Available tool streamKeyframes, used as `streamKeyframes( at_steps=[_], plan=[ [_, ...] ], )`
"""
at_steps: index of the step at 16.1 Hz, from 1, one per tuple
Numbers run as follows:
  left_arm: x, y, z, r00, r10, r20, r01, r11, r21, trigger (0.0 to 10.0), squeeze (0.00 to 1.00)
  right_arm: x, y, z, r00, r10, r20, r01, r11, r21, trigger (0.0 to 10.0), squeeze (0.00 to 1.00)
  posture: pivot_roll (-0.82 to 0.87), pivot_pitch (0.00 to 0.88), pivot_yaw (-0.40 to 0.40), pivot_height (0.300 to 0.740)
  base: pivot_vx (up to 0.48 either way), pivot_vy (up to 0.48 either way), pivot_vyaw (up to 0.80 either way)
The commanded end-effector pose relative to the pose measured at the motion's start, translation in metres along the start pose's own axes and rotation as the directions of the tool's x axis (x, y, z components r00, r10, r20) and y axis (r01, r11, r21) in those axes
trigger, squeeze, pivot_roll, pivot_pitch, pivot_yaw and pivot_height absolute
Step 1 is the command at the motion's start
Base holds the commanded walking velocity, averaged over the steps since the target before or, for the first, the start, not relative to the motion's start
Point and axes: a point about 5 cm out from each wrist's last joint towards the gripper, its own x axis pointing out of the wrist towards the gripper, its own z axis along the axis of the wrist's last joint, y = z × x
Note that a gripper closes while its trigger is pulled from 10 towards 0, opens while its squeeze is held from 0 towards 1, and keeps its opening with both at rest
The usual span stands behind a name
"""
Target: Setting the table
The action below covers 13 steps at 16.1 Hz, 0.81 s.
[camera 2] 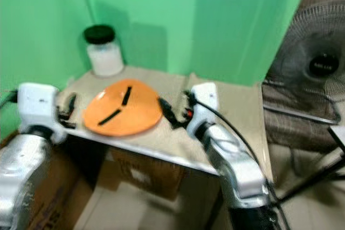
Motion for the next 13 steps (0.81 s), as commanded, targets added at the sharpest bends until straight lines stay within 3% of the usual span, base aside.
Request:
streamKeyframes(
  at_steps=[1, 4, 8, 9, 13],
  plan=[
    [-0.001, 0.006, 0.003, 1.000, 0.016, 0.011, -0.016, 1.000, 0.017, 10.0, 0.00, 0.002, 0.003, 0.006, 0.999, 0.016, 0.029, -0.017, 1.000, 0.006, 10.0, 0.00, -0.01, 0.000, 0.023, 0.740, 0.334, 0.000, 0.00],
    [-0.002, 0.004, 0.002, 1.000, 0.009, 0.010, -0.009, 1.000, 0.021, 10.0, 0.00, 0.003, 0.006, 0.005, 0.999, 0.038, 0.021, -0.038, 0.999, -0.029, 10.0, 0.00, -0.01, 0.003, 0.021, 0.740, 0.328, 0.000, 0.00],
    [-0.006, 0.001, 0.001, 1.000, -0.010, 0.005, 0.010, 1.000, 0.028, 10.0, 0.00, 0.004, 0.008, 0.005, 0.997, 0.075, 0.012, -0.074, 0.996, -0.052, 10.0, 0.00, 0.00, 0.009, 0.019, 0.740, 0.326, 0.000, 0.80],
    [-0.007, -0.002, 0.001, 0.999, -0.038, 0.017, 0.038, 0.999, 0.017, 10.0, 0.00, 0.004, 0.006, 0.004, 0.997, 0.074, 0.012, -0.074, 0.997, -0.016, 10.0, 0.00, 0.00, 0.009, 0.019, 0.740, 0.000, 0.000, 0.00],
    [-0.010, -0.008, -0.003, 0.974, -0.226, 0.020, 0.225, 0.974, 0.038, 10.0, 0.00, 0.003, -0.007, 0.005, 0.995, 0.096, -0.024, -0.097, 0.995, -0.036, 10.0, 0.00, -0.01, 0.011, 0.022, 0.740, 0.000, 0.000, 0.00]
  ],
)
